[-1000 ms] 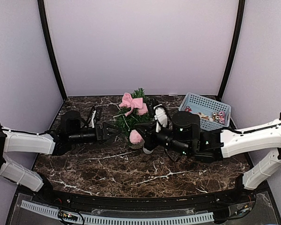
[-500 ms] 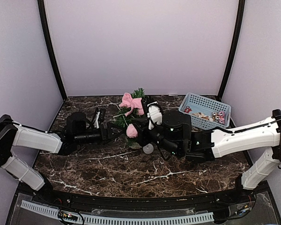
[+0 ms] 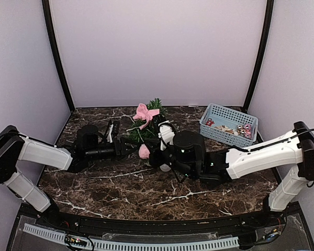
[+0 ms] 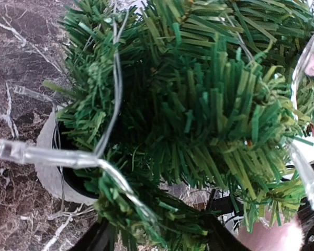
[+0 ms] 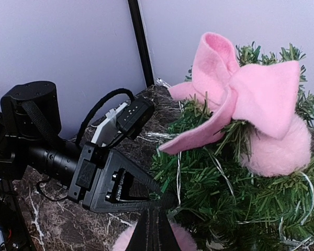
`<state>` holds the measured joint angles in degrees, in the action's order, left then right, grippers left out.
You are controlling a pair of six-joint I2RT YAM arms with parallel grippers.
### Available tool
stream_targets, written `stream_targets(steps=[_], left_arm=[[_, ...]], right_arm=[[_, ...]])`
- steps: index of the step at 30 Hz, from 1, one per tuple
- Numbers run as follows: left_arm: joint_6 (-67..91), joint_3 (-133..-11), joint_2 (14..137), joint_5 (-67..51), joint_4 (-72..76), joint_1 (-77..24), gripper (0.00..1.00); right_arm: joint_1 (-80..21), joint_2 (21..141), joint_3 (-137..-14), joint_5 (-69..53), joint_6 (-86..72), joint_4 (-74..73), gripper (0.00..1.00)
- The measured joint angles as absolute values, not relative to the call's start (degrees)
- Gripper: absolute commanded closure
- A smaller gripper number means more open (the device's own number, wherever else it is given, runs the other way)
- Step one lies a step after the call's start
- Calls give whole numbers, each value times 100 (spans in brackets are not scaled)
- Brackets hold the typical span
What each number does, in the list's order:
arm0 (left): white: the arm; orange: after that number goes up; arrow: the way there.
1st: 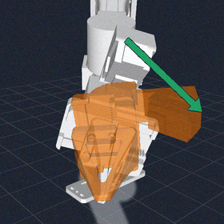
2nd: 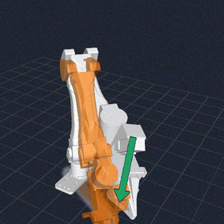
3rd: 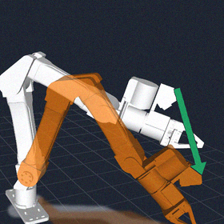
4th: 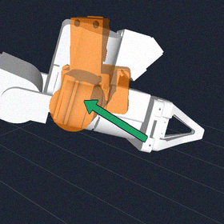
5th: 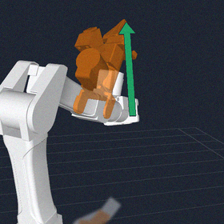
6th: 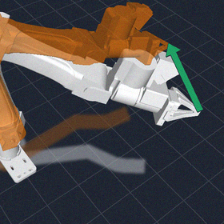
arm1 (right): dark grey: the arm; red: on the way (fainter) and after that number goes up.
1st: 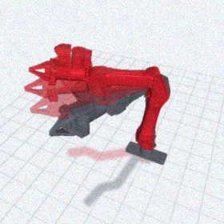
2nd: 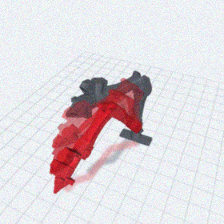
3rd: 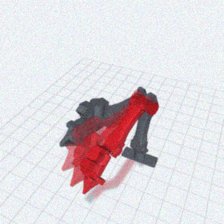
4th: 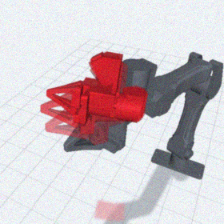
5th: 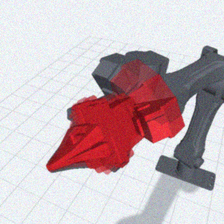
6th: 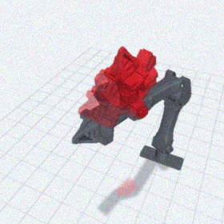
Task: Decorate the small christmas tree
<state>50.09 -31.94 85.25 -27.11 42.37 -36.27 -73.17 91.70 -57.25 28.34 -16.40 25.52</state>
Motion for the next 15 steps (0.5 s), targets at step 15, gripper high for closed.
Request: stream_targets(steps=[15], left_arm=[[5037,-3035,8440,-2847,4316,-3629,92]], right_arm=[[-7352,9896,-6298,2899,-1090,2580,100]])
